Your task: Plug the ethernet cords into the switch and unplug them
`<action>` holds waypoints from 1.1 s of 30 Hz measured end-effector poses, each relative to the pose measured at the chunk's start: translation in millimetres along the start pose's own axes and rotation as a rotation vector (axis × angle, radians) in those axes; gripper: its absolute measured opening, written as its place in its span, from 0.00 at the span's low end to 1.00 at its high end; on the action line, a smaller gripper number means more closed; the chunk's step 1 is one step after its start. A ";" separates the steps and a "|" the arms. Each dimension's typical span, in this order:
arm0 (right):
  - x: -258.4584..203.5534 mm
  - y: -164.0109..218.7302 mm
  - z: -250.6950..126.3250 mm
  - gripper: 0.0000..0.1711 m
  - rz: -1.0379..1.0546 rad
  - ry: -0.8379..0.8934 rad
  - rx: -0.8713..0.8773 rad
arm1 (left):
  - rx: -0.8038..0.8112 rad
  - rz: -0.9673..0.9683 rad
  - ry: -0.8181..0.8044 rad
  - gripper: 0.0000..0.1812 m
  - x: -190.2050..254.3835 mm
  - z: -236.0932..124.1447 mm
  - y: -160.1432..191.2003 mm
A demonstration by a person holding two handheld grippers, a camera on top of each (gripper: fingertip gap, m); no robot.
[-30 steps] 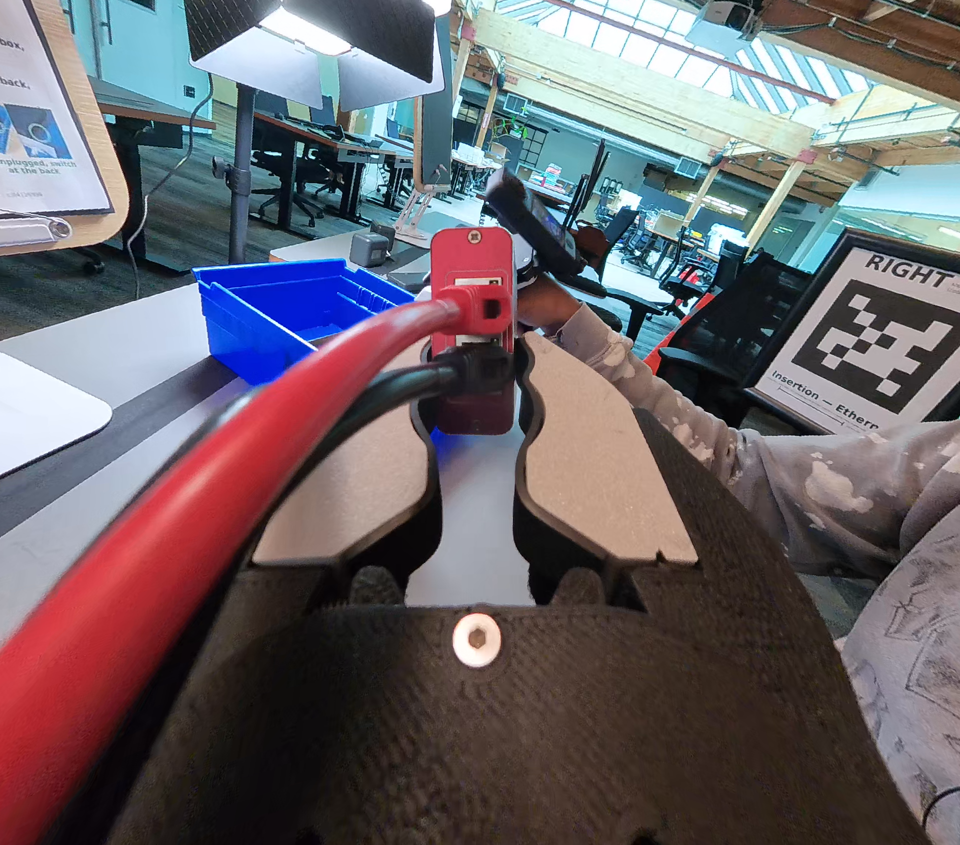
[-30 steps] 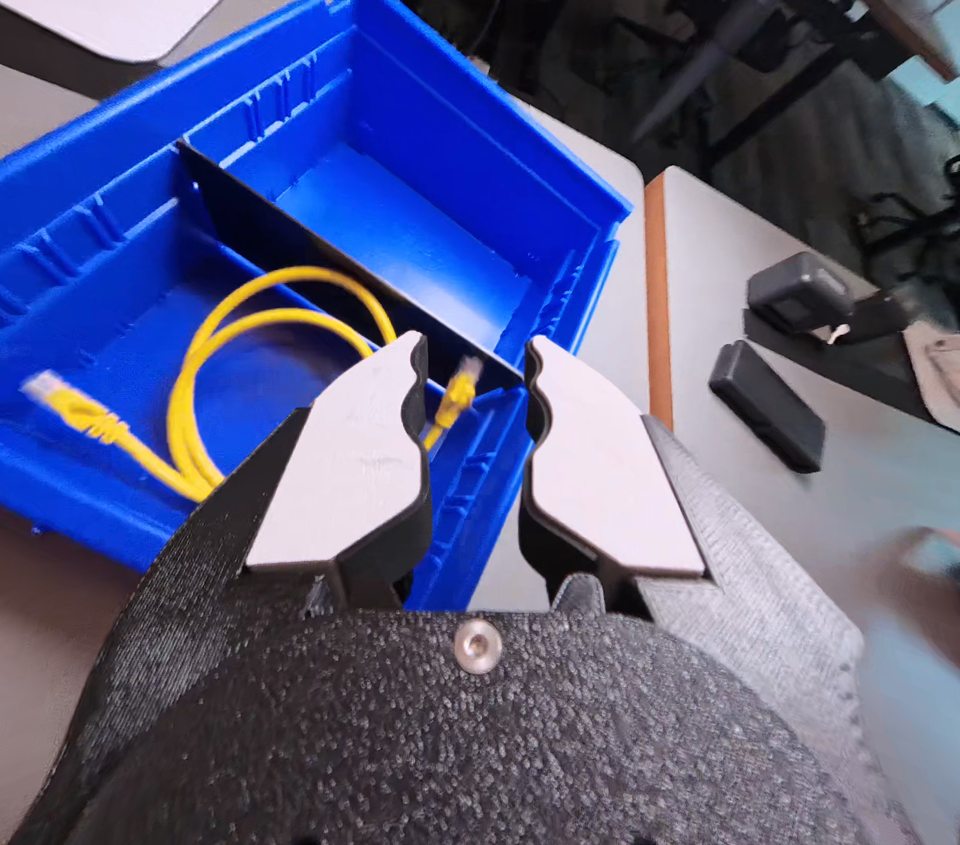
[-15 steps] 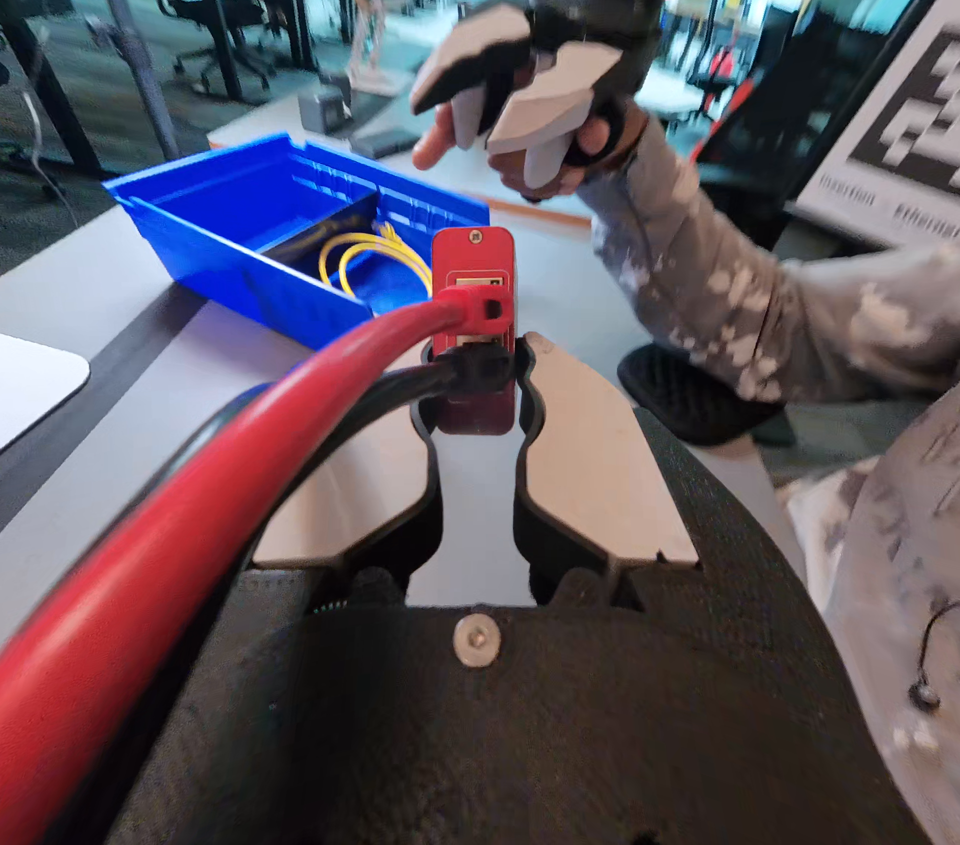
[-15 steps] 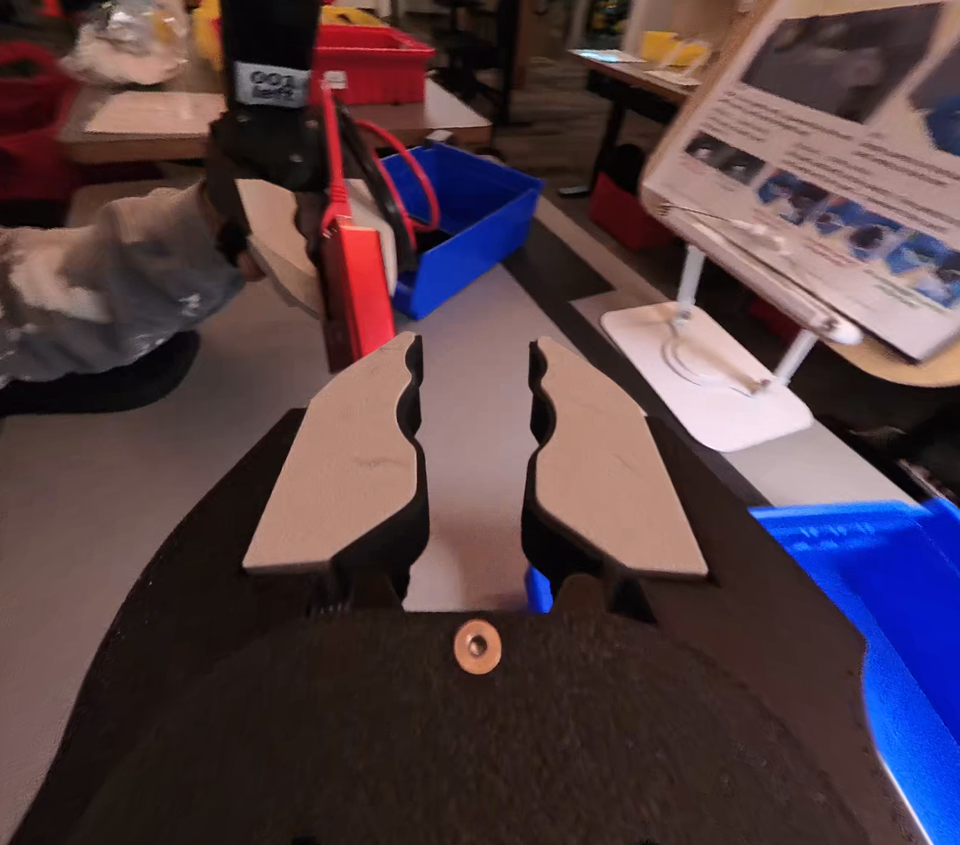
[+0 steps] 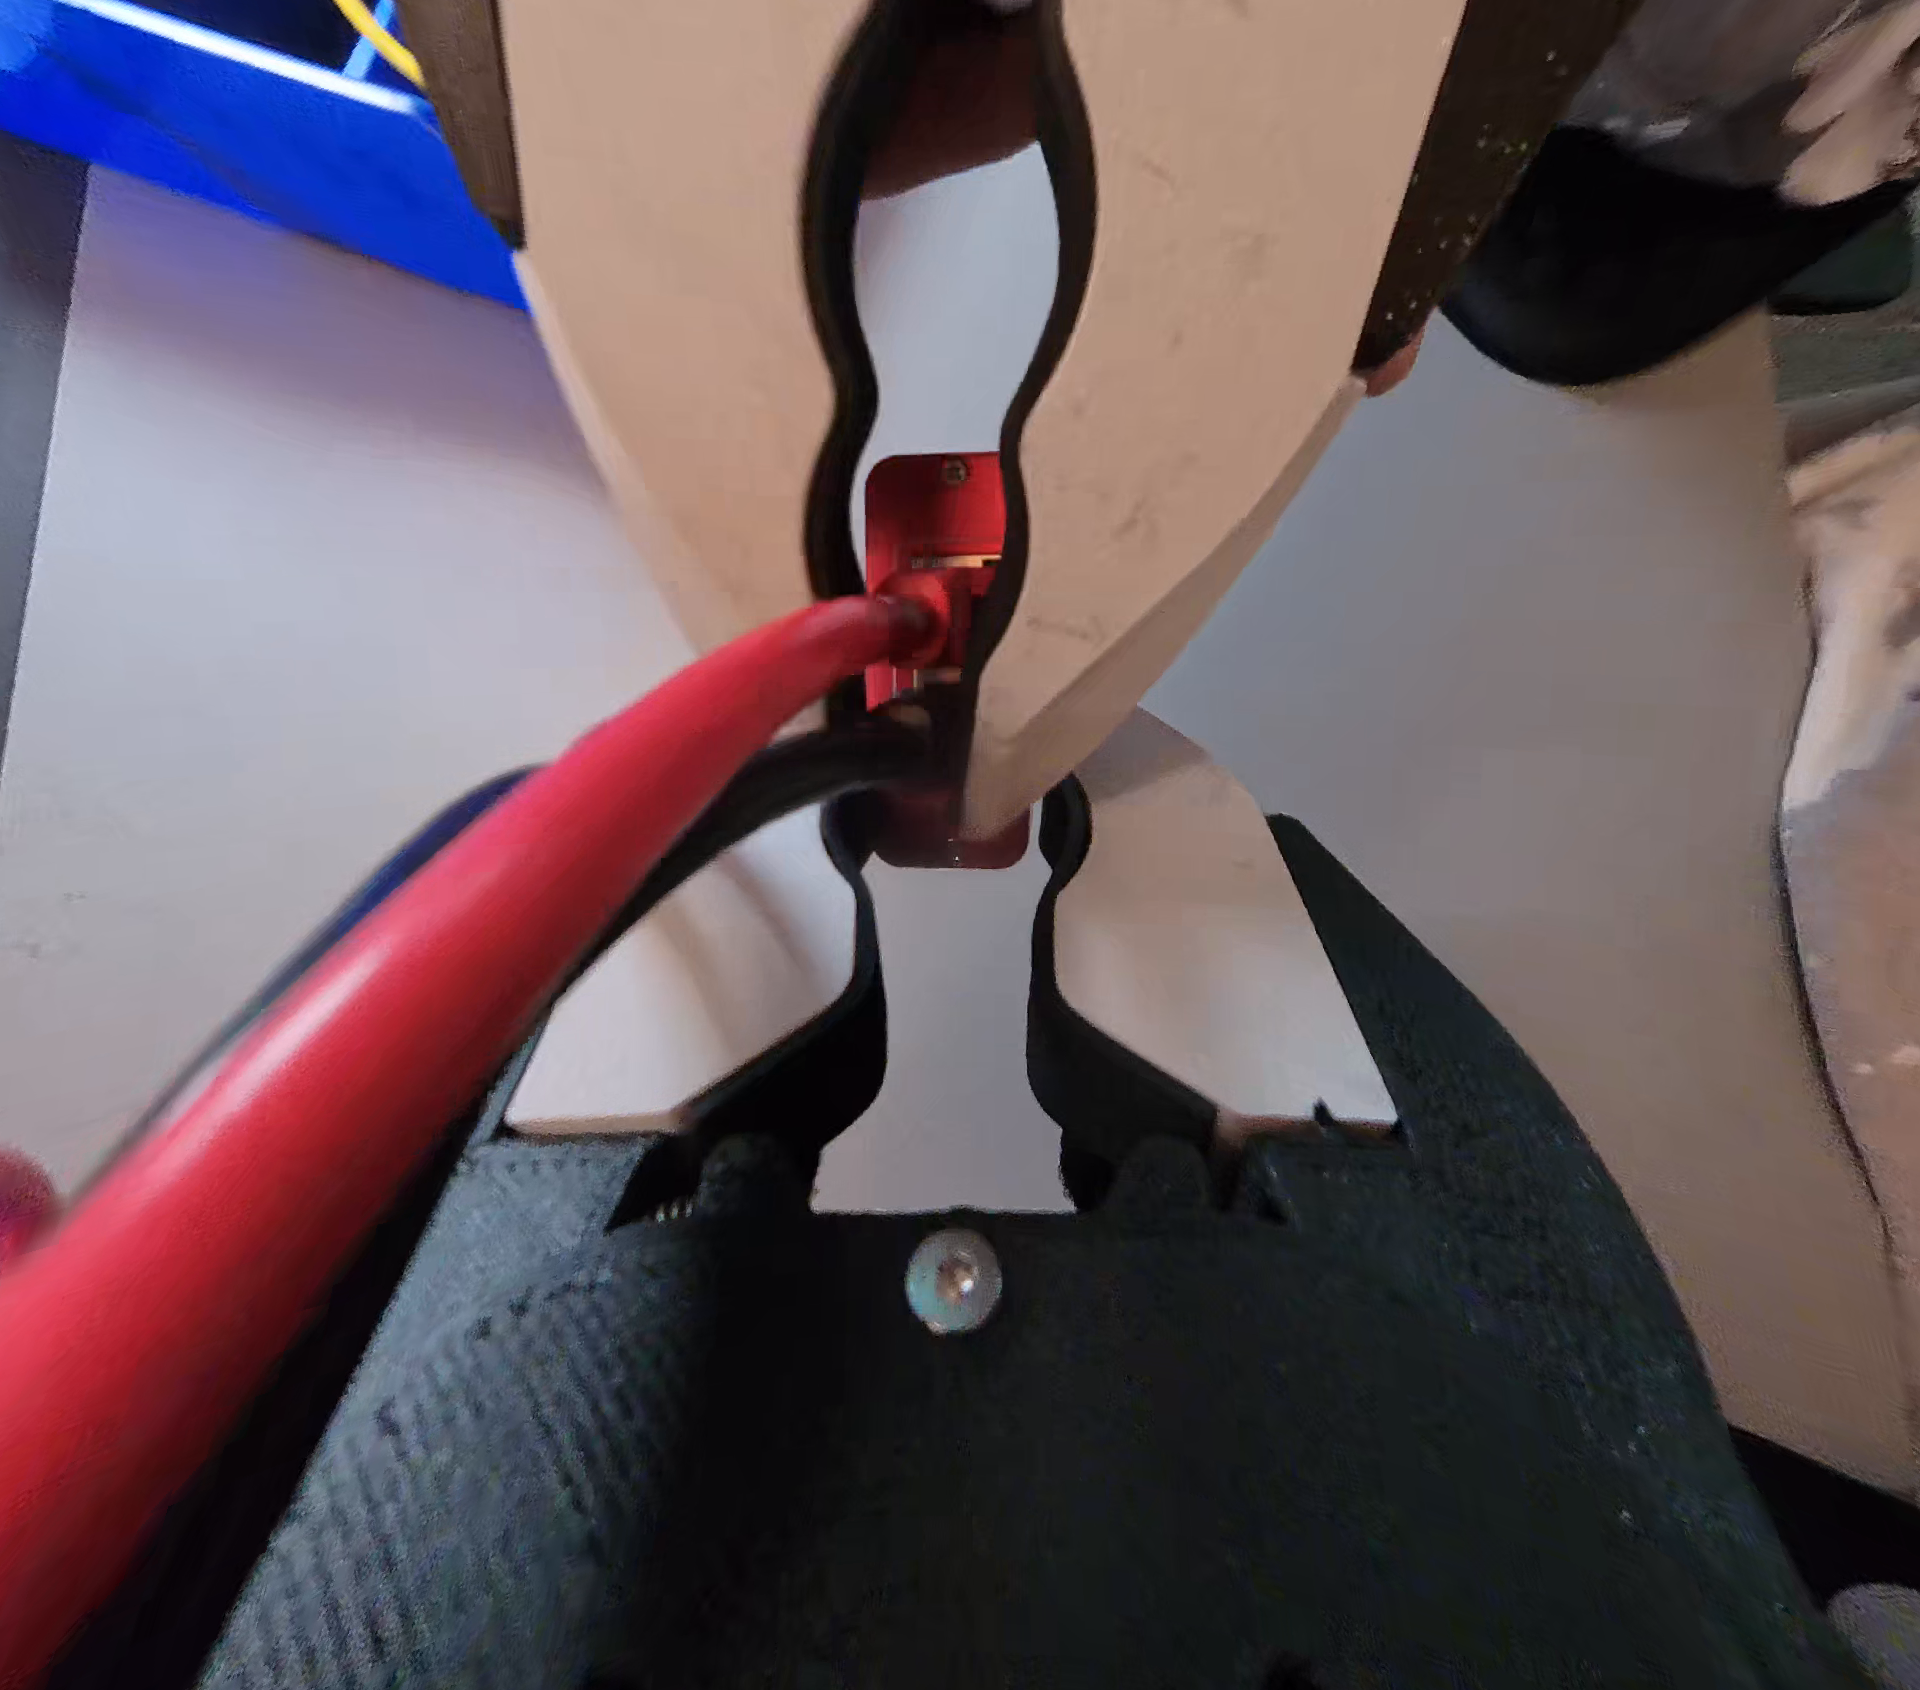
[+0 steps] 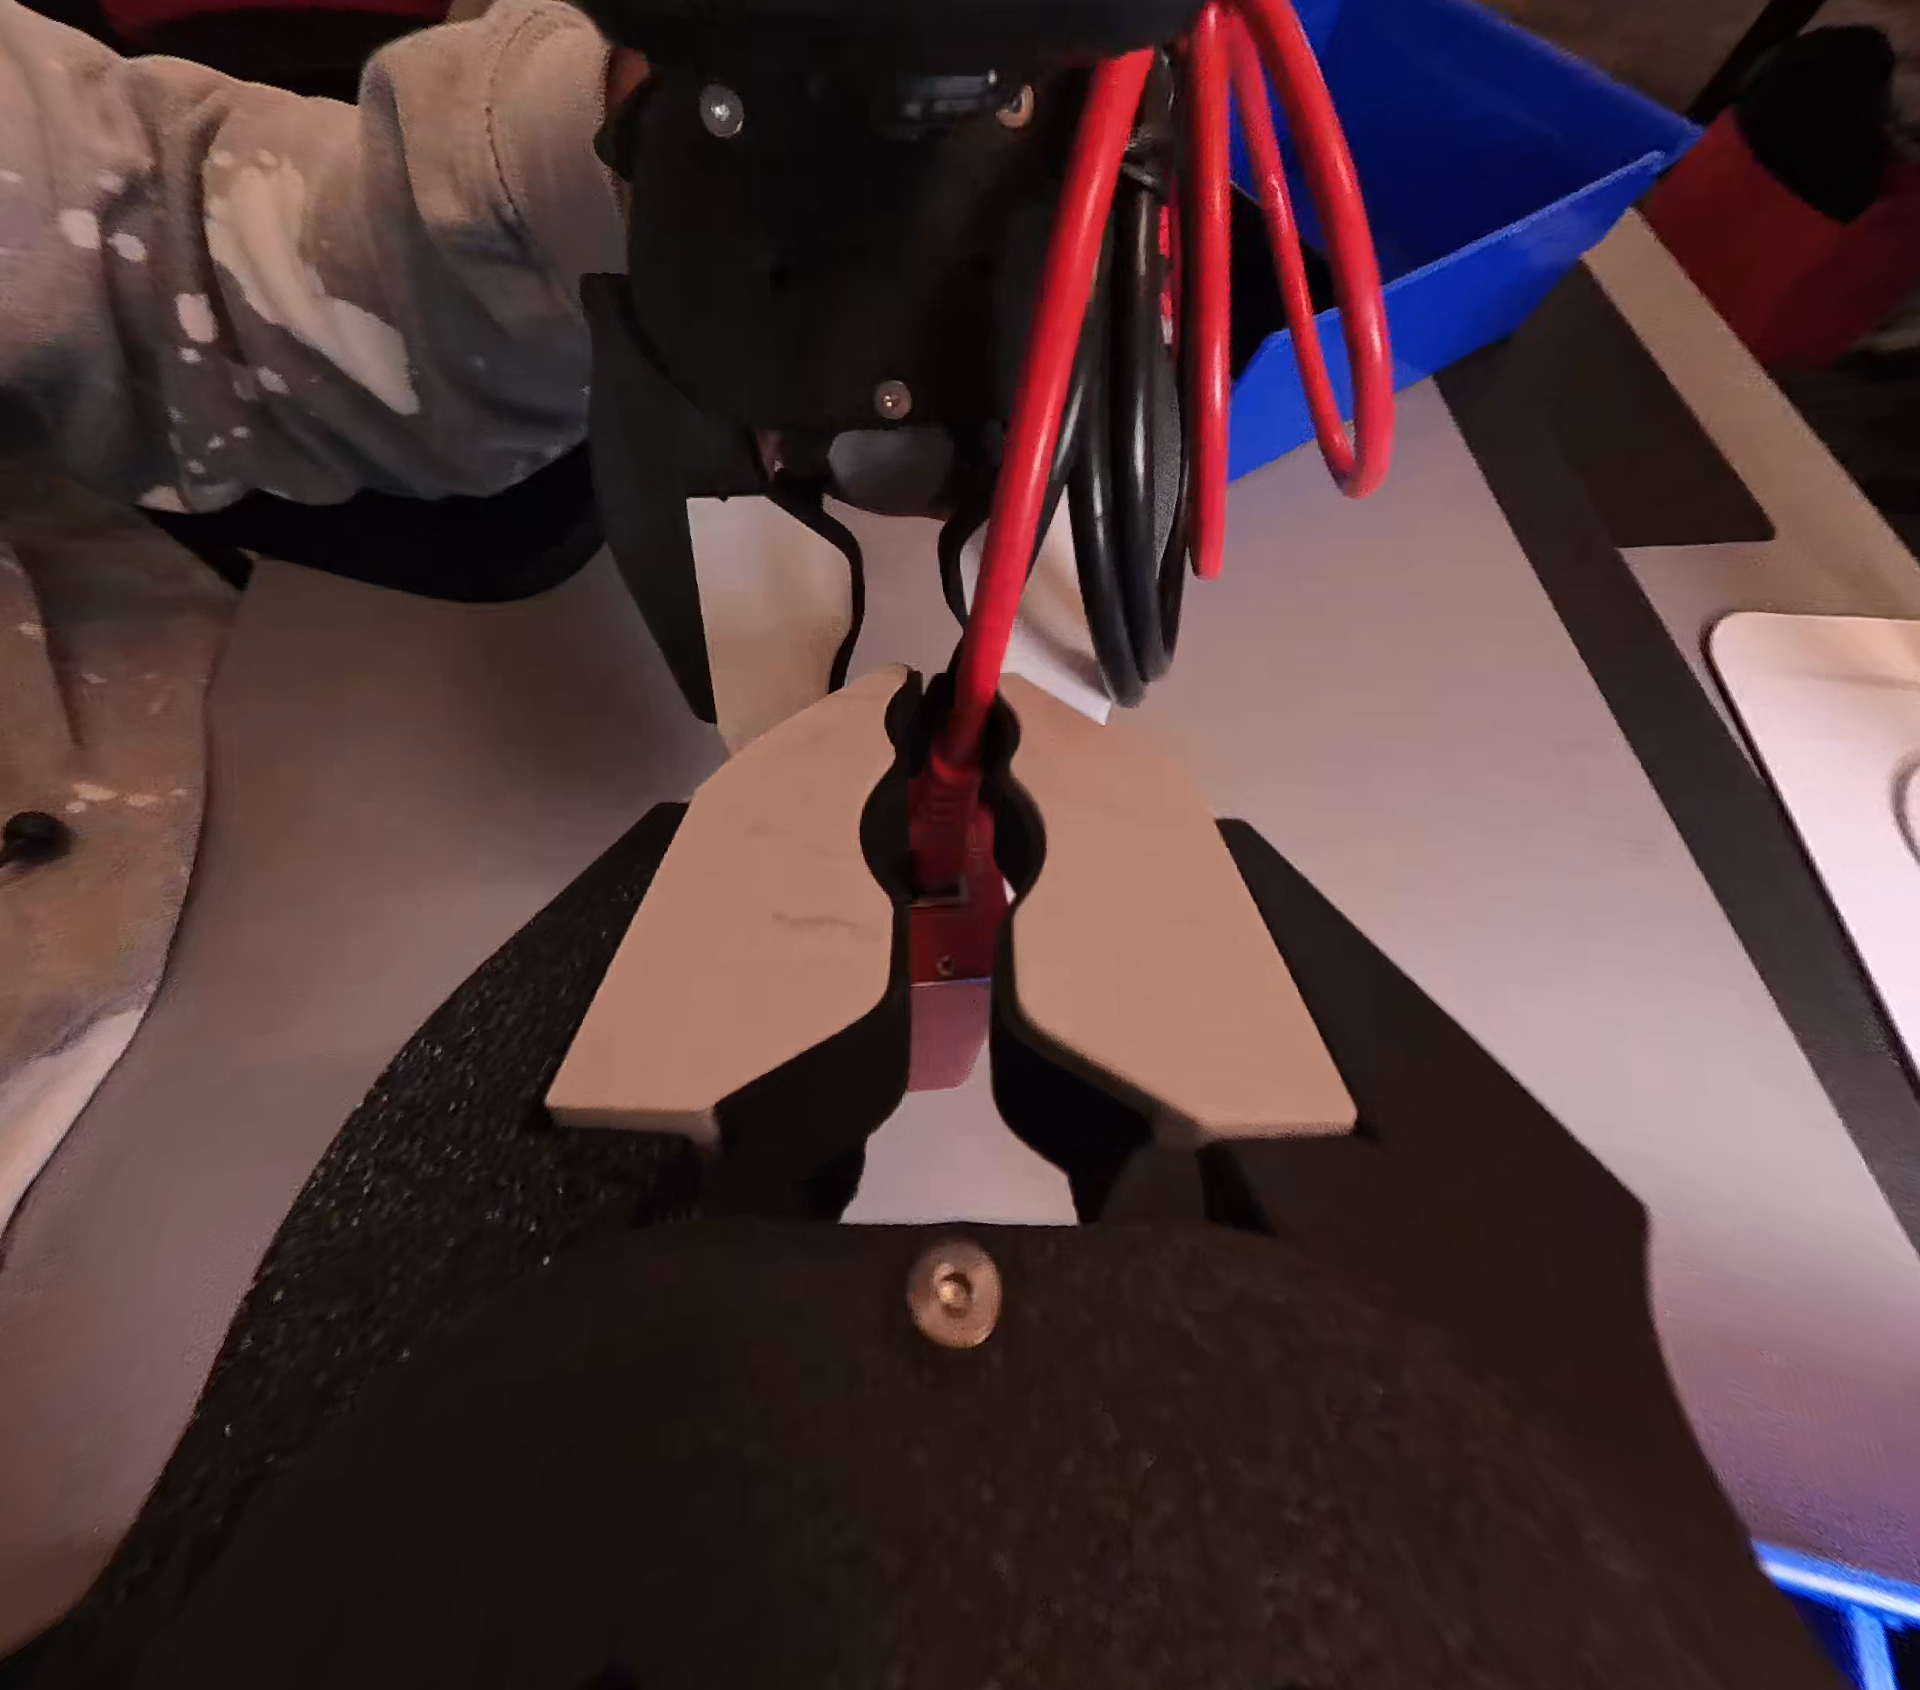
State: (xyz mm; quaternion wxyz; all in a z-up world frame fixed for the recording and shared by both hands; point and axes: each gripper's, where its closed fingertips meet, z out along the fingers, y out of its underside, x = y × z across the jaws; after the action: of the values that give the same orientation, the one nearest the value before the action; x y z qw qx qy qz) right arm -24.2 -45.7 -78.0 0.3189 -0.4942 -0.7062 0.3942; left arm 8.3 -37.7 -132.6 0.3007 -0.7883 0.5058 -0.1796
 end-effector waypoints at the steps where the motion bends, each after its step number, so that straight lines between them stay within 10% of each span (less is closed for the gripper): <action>1: 0.4 -2.6 0.5 0.05 0.008 -0.006 0.022 | 0.009 0.002 -0.001 0.15 -1.2 -2.1 0.0; 19: 17.4 -75.8 -65.4 0.05 0.076 0.072 0.545 | 0.374 0.062 -0.035 0.22 -9.2 -46.9 -39.5; 27: 17.6 -109.2 -124.1 0.05 0.131 0.044 0.975 | 1.099 -0.092 0.080 0.19 -5.4 -98.1 -110.1; 33: 24.2 -105.6 -117.9 0.06 0.188 0.025 0.977 | 1.055 -0.092 0.025 0.16 -10.9 -127.9 -104.8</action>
State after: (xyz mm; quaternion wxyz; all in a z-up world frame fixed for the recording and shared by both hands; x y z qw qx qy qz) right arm 20.3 -15.4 72.8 0.4847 -0.3532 -0.3874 0.7002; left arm 0.9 -33.0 32.9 0.6422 -0.5491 0.3151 -0.4322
